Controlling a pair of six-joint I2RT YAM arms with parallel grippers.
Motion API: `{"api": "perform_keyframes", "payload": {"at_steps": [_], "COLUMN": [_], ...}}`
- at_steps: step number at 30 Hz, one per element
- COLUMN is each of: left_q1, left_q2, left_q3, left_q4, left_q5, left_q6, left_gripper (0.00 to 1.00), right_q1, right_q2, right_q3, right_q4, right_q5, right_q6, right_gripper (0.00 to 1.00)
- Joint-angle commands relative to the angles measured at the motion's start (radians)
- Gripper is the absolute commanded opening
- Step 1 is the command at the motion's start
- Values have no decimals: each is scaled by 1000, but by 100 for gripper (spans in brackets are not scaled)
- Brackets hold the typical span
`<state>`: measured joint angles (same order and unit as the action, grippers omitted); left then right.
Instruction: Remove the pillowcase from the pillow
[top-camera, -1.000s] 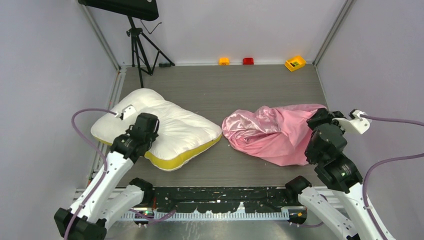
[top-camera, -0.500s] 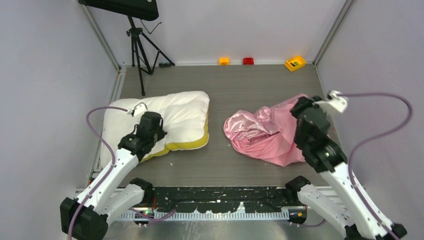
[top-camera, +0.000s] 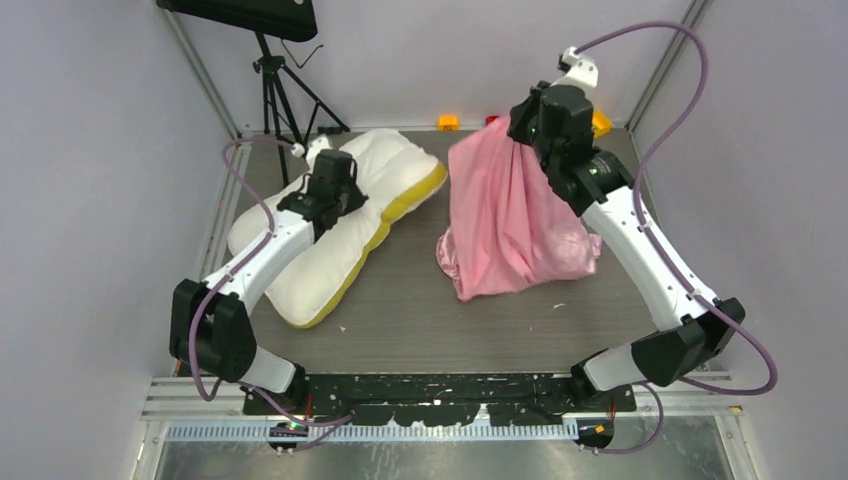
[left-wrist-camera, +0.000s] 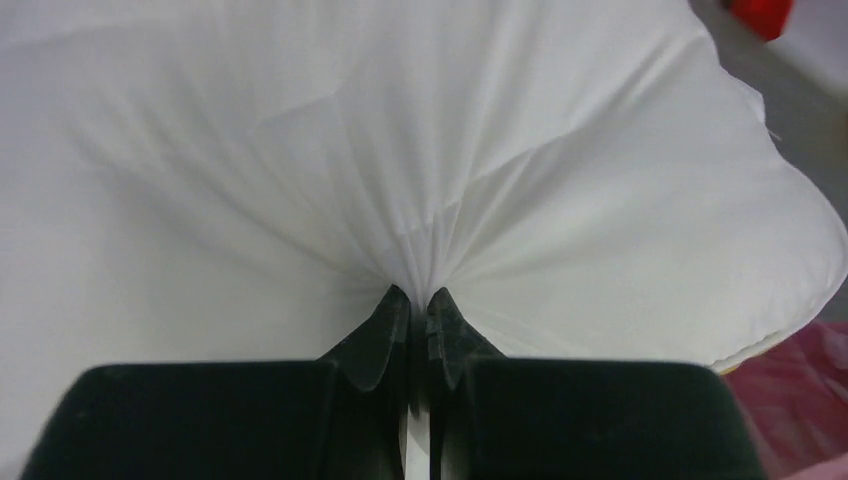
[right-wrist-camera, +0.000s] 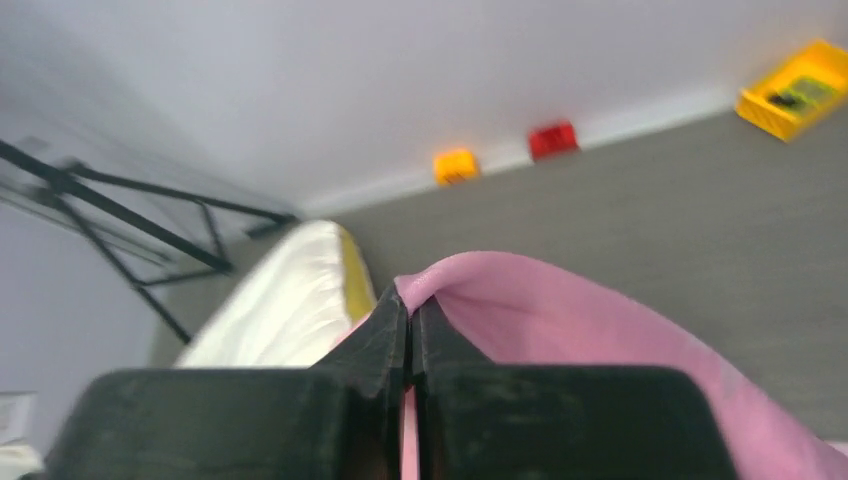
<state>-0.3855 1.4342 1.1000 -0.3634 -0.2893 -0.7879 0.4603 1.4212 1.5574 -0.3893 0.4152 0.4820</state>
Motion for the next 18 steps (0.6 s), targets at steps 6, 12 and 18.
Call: {"api": "perform_keyframes", "payload": {"at_steps": [6,12,18], "left_q1": [4,4,4], "left_q2": [-90,-279,-476], "left_q3": [184,1,-223], "left_q4": [29,5,78], "left_q5": [52,6,38], "left_q6": [123,285,419], "left_gripper": [97,100,100], "right_q1": [-5,-5,-12], "right_q2": [-143,-324,-469], "right_q3": [-40,-308,-695], "right_q4": [108,58,260], "right_q5": [-114,41,309], "right_q6": [-35,-61,-168], "right_gripper": [79,82,78]}}
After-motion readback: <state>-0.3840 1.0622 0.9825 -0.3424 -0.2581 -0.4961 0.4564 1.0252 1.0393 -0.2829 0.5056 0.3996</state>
